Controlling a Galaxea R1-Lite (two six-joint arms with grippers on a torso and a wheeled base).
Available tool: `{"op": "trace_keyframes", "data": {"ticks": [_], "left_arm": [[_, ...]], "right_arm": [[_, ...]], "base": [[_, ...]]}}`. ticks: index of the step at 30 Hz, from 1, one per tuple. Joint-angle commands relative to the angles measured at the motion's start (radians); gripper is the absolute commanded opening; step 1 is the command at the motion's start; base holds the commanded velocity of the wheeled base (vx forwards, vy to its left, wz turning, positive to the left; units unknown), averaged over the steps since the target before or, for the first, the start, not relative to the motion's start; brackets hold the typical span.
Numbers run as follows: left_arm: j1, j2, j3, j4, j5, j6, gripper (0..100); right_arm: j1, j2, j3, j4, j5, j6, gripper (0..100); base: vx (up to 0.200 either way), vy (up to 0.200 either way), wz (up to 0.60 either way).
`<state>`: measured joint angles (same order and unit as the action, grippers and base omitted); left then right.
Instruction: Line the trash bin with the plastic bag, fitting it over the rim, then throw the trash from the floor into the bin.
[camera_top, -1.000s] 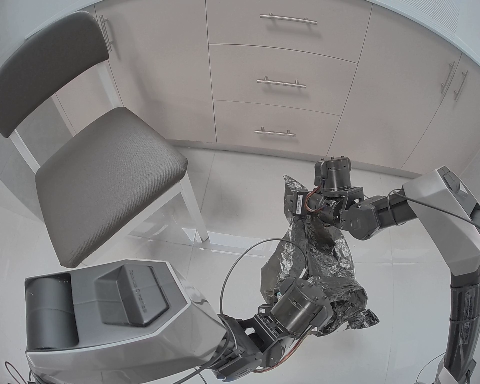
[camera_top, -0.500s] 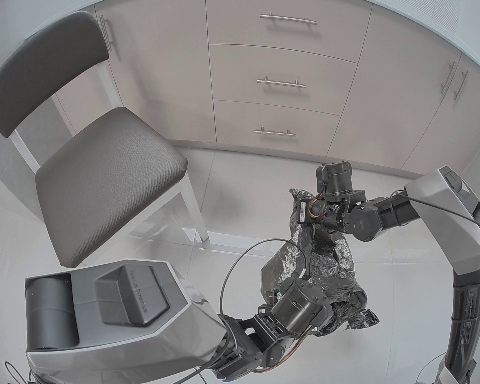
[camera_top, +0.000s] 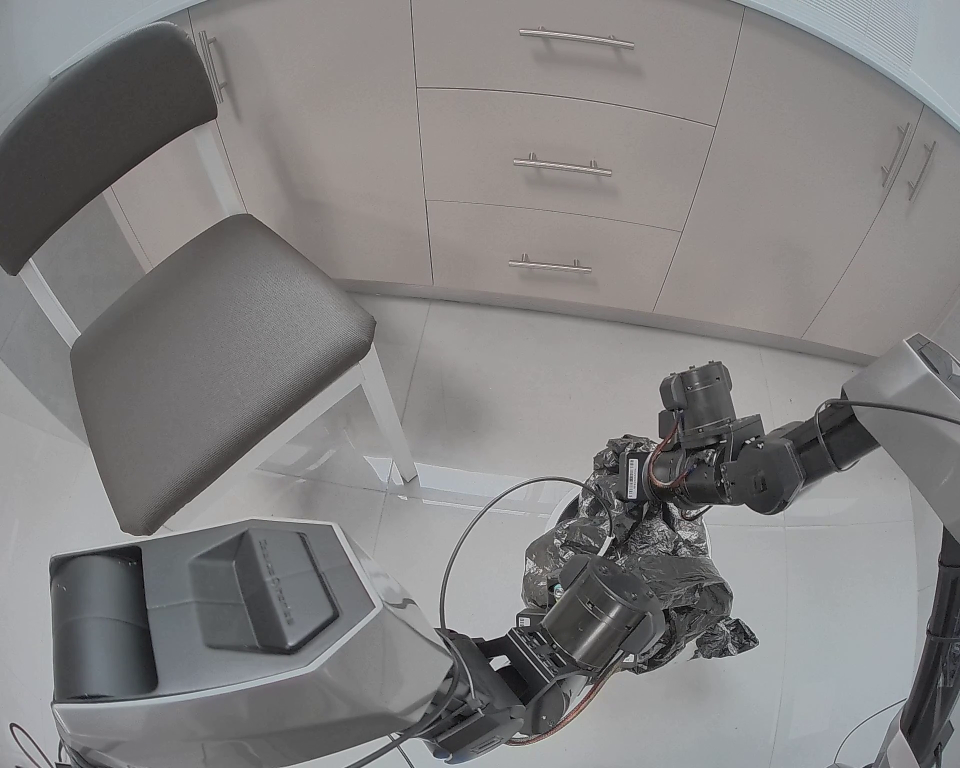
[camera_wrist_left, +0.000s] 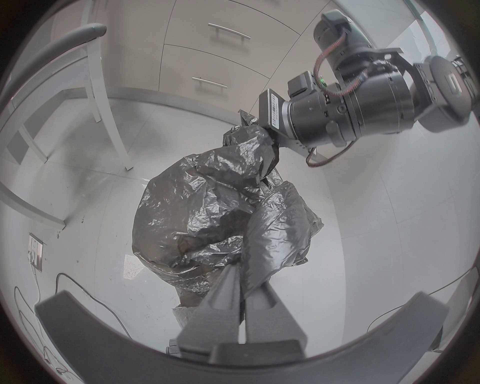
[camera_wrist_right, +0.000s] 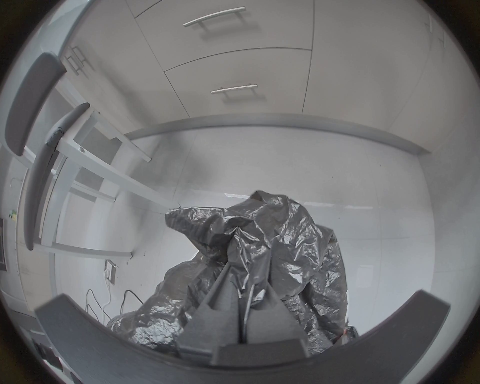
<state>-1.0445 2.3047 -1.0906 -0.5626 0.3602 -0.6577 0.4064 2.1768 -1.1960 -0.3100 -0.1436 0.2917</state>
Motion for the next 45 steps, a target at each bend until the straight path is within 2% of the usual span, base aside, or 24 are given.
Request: {"op": "trace_keyframes", "data": {"ticks": [1, 3, 6, 17, 28, 45], "left_arm": [[0.000, -0.001, 0.000, 0.000, 0.000, 0.000, 0], [0.000, -0.001, 0.000, 0.000, 0.000, 0.000, 0], [0.000, -0.001, 0.000, 0.000, 0.000, 0.000, 0], [0.000, 0.001, 0.000, 0.000, 0.002, 0.000, 0], [0.000, 0.004, 0.011, -0.063, 0.003, 0.000, 0], [0.003, 0.010, 0.009, -0.063, 0.003, 0.000, 0]], "right_arm": [[-0.001, 0.024, 0.116, -0.106, 0.021, 0.041, 0], [-0.001, 0.055, 0.153, -0.178, 0.021, 0.046, 0], [-0.004, 0.081, 0.171, -0.208, 0.021, 0.047, 0], [-0.035, 0.152, 0.179, -0.212, 0.021, 0.064, 0], [-0.070, 0.224, 0.130, -0.212, 0.021, 0.053, 0], [-0.058, 0.319, 0.019, -0.205, 0.021, 0.035, 0]], "base": [[0.000, 0.000, 0.00], [0.000, 0.000, 0.00], [0.000, 0.000, 0.00], [0.000, 0.000, 0.00], [0.000, 0.000, 0.00], [0.000, 0.000, 0.00]]}}
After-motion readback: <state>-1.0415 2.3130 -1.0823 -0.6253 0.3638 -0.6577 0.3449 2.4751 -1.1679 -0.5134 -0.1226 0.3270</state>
